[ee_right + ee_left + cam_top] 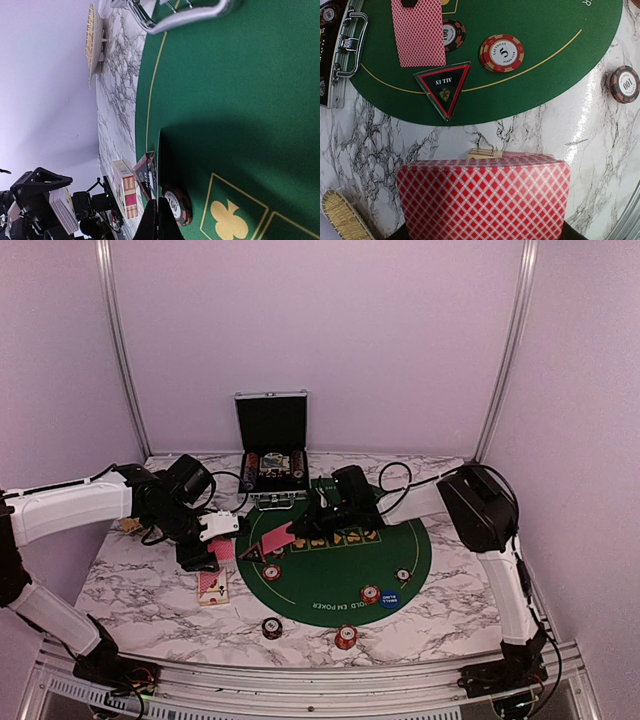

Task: Distribute texas hold em gaming equipment

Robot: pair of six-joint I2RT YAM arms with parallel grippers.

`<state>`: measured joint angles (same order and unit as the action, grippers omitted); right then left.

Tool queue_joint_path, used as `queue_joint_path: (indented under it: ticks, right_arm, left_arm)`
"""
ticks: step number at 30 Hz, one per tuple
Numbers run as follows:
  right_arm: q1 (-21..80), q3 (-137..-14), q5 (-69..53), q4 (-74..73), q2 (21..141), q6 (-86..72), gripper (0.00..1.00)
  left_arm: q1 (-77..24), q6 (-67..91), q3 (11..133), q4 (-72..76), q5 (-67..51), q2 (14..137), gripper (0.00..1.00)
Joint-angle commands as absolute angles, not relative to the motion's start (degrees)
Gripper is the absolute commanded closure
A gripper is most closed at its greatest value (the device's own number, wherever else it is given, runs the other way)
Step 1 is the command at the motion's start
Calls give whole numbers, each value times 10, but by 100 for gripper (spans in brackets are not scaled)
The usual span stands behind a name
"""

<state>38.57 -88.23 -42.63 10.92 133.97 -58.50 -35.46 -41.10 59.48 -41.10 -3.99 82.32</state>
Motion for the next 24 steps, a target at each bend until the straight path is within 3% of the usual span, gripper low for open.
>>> queue_joint_path:
  ticks: [1,24]
  right_arm:
    - [376,-910,-403,125,1334,-584,100]
    - [420,-983,-331,-17,1403,-472,100]
  left_arm:
    - [-351,-407,597,-423,-47,807,99]
    - [-351,-402,611,-425,-53,815,100]
